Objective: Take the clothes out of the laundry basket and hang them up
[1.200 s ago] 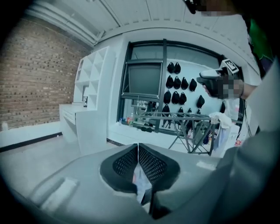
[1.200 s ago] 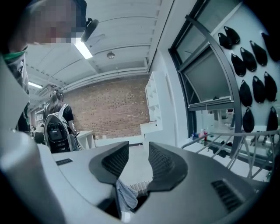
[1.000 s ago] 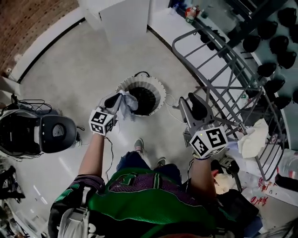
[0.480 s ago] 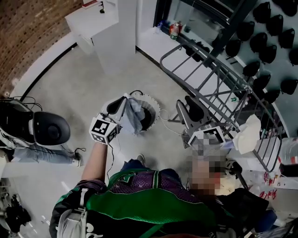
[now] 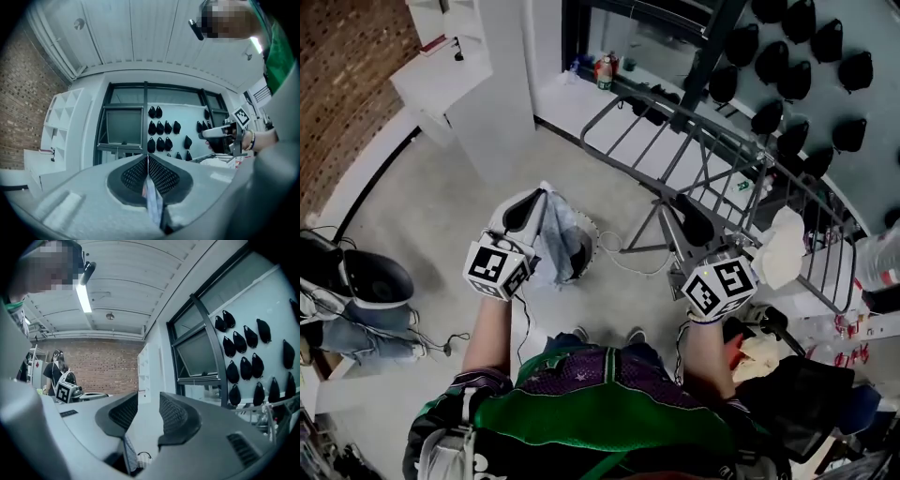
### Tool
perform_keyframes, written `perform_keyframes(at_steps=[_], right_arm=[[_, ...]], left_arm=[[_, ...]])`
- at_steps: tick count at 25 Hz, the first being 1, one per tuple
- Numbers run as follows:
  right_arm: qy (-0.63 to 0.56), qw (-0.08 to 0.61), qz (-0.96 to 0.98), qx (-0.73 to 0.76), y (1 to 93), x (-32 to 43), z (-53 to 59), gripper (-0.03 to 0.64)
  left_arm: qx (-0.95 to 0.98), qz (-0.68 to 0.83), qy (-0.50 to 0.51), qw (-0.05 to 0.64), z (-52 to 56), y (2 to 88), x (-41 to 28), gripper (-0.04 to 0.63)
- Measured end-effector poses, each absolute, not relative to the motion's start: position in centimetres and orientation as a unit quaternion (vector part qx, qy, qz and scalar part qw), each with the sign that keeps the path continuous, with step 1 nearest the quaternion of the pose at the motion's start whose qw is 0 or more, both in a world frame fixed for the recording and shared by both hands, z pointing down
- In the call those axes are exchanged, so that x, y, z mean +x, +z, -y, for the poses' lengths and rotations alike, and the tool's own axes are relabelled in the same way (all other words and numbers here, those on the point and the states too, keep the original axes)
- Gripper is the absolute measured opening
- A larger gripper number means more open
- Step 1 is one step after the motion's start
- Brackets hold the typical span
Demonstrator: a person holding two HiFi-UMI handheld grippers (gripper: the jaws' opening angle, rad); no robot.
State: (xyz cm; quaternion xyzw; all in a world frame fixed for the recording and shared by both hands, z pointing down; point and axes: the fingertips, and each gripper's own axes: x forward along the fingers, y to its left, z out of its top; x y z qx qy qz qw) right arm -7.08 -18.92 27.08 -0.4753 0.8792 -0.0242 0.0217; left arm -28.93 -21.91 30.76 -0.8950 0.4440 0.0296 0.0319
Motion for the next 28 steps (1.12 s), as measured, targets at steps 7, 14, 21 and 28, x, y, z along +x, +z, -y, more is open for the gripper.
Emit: perform_keyframes(at_steps=[7,14,21,28], right_arm=[[-0.012,0.037,-0.855,-0.516,25.8,1.9,19.3,0.132],[0.002,0.046,-0.845,-0.533,24.4,9.7,20.5,0.132],[-0.003,0.061,-0.837,-0.544,24.1,17.5,21.8,0.132],[-0.003,0.076,-0.835,-0.545,24.5,23.1,21.6,0.132]], left_arm=[[-0.903,-0.426,0.043,0.035,23.1,28.1,-22.7,0.020],[-0.904,-0.422,0.055,0.036,24.7,25.7,-16.5,0.021],[-0.909,-0.407,0.075,0.043,26.8,22.4,-9.2,0.020],[-0.908,-0.401,0.097,0.069,27.6,19.4,-3.6,0.020]])
